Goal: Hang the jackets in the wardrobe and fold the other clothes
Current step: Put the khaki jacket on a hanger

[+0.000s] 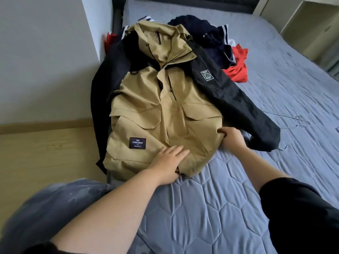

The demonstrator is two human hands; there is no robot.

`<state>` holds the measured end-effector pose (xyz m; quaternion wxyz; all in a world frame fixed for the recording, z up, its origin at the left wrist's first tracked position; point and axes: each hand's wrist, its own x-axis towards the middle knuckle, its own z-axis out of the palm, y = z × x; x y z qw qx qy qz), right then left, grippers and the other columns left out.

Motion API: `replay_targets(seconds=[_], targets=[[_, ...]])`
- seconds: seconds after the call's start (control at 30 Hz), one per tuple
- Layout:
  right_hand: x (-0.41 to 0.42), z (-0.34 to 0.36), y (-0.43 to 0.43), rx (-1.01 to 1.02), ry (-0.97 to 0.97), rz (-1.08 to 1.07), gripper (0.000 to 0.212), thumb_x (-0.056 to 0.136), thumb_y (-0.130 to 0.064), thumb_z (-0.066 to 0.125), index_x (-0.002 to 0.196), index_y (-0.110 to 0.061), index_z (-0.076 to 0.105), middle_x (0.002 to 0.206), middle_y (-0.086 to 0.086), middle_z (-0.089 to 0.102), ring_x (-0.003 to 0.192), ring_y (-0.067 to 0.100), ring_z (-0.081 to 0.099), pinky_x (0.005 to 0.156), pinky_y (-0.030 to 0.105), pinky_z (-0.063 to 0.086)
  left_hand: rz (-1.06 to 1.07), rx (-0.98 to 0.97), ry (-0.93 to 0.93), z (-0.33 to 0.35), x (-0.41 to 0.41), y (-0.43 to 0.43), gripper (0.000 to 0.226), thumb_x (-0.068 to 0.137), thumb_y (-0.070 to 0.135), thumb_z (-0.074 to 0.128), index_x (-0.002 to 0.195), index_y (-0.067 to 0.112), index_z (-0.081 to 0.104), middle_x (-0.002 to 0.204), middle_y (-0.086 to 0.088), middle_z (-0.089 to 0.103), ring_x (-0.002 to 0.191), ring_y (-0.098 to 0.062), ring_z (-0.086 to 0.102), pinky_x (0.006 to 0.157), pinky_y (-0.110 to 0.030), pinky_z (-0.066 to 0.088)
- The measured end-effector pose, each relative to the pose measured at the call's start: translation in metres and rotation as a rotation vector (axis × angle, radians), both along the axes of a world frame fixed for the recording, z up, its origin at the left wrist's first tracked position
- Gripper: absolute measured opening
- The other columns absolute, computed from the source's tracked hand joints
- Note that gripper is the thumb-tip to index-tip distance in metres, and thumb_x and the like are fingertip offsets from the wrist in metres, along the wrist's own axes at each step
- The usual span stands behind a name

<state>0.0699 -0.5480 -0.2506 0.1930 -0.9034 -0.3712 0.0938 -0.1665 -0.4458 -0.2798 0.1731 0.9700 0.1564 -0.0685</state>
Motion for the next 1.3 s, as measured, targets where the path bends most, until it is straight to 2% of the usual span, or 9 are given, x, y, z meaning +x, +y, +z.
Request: replay_targets(seconds=[0.1,0.2,0.3,0.4,0.57,0.77,0.9,1.1,1.3], targets=[[0.007,0.012,-0.002,0.275,0.51,-0.239,0.036,0.076,0.013,0.038,0.073,-0.009,0.066,0.064,0.008,0.058,0.068,0.024,0.054,0.064,0.032,0.048,0.072,-0.124,-0.117,0.007,-0.004,0.015,0.076,0.083,0.022,0.061,0.149,0.023,0.024,0.155,0.0,0.025,0.141,-0.016,0.023,0.114,-0.028,0.013],[0.012,0.011,-0.005,0.517,1.075,-0.469,0.017,0.089,-0.006,0.049,0.086,-0.009,0.066,0.08,0.011,0.063,0.081,0.026,0.057,0.084,0.039,0.049,0.2,-0.227,-0.283,0.013,-0.004,0.022,0.05,0.087,0.013,0.057,0.136,0.017,0.048,0.136,-0.006,0.052,0.127,-0.023,0.044,0.105,-0.03,0.032],[0.004,-0.007,-0.009,0.651,1.07,-0.541,0.026,0.094,-0.019,0.054,0.116,-0.006,0.058,0.103,0.009,0.061,0.095,0.019,0.057,0.09,0.033,0.045,0.444,-0.347,-0.308,0.022,0.0,0.023,0.026,0.093,0.016,0.052,0.115,0.014,0.065,0.112,-0.013,0.067,0.106,-0.032,0.058,0.075,-0.029,0.04],[-0.014,-0.029,-0.017,0.658,1.036,-0.464,0.025,0.092,-0.015,0.058,0.116,-0.009,0.055,0.103,0.007,0.062,0.092,0.016,0.059,0.088,0.032,0.046,0.685,-0.468,-0.359,0.031,0.001,0.032,0.018,0.092,0.014,0.052,0.095,0.003,0.066,0.094,-0.023,0.068,0.079,-0.03,0.063,0.061,-0.026,0.034],[-0.026,-0.021,-0.021,0.617,1.076,-0.314,0.026,0.085,0.014,0.045,0.094,-0.006,0.059,0.082,0.01,0.063,0.079,0.022,0.058,0.074,0.029,0.045,0.85,-0.764,-0.453,0.039,-0.003,0.044,0.027,0.096,0.014,0.048,0.101,-0.008,0.062,0.09,-0.019,0.062,0.08,-0.017,0.051,0.073,-0.027,0.039],[0.007,0.036,-0.023,1.146,1.481,-0.637,0.024,0.097,-0.005,0.038,0.077,-0.01,0.05,0.046,-0.001,0.054,0.036,0.005,0.047,0.046,0.012,0.042,1.005,-0.999,-0.521,0.041,0.002,0.05,0.017,0.094,0.004,0.049,0.097,0.0,0.065,0.093,-0.017,0.067,0.092,-0.025,0.061,0.091,-0.037,0.049],[0.018,0.038,-0.026,1.482,1.575,-0.686,0.024,0.096,-0.011,0.048,0.118,-0.007,0.056,0.1,0.003,0.067,0.098,0.014,0.066,0.087,0.019,0.05,1.073,-1.015,-0.619,0.049,0.0,0.051,0.018,0.094,0.013,0.053,0.079,0.012,0.063,0.06,0.004,0.06,0.059,-0.007,0.056,0.051,-0.008,0.043],[-0.026,-0.003,-0.016,1.018,1.51,-0.649,0.037,0.101,-0.014,0.031,0.133,-0.007,0.047,0.12,0.009,0.062,0.113,0.024,0.059,0.09,0.03,0.05,1.108,-0.974,-0.631,0.046,-0.003,0.06,0.032,0.095,0.017,0.051,0.064,0.018,0.056,0.054,0.006,0.058,0.06,-0.009,0.05,0.058,-0.021,0.038],[-0.052,-0.027,-0.016,0.659,1.257,-0.293,0.066,0.073,0.03,0.04,0.129,-0.003,0.047,0.108,0.012,0.063,0.098,0.025,0.061,0.077,0.031,0.054,1.123,-1.025,-0.673,0.051,-0.001,0.061,0.027,0.094,0.015,0.051,0.068,0.016,0.058,0.051,0.009,0.06,0.055,-0.005,0.056,0.056,-0.017,0.043]])
